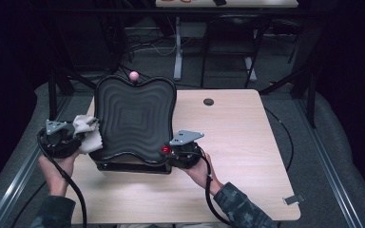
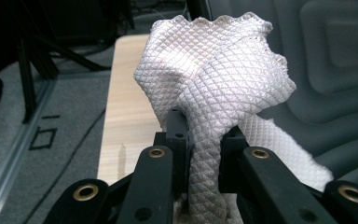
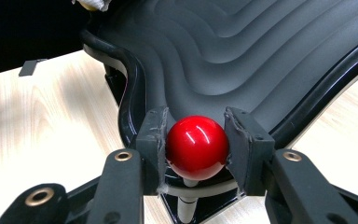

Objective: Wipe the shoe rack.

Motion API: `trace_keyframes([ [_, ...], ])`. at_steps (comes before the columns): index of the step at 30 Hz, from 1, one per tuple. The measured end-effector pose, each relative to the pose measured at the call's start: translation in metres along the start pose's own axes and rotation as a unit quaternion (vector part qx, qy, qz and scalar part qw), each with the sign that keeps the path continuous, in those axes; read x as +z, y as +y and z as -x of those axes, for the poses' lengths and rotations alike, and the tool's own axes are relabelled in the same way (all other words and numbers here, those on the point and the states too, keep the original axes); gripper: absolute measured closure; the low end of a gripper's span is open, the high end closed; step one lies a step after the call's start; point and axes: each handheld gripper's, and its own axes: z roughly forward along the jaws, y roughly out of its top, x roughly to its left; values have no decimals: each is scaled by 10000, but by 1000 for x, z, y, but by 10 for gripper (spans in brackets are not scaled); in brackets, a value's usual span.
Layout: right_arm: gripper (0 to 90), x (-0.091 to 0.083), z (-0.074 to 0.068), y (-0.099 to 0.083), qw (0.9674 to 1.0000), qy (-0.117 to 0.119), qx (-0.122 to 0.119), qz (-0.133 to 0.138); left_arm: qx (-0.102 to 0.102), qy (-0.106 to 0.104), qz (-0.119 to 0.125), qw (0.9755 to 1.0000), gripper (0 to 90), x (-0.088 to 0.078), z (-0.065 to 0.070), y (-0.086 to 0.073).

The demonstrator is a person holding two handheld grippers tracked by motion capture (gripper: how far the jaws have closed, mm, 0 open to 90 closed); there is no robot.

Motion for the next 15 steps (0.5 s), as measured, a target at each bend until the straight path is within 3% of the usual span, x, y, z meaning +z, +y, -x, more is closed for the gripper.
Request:
trace_keyframes([
  [5,602,0,0,0,10000,10,-2,-9,-31,-88,-280,9996,795,7,-1,-2],
  [15,602,0,0,0,10000,-9,-58,-34,-140,-116,-311,9994,795,14,-4,2],
])
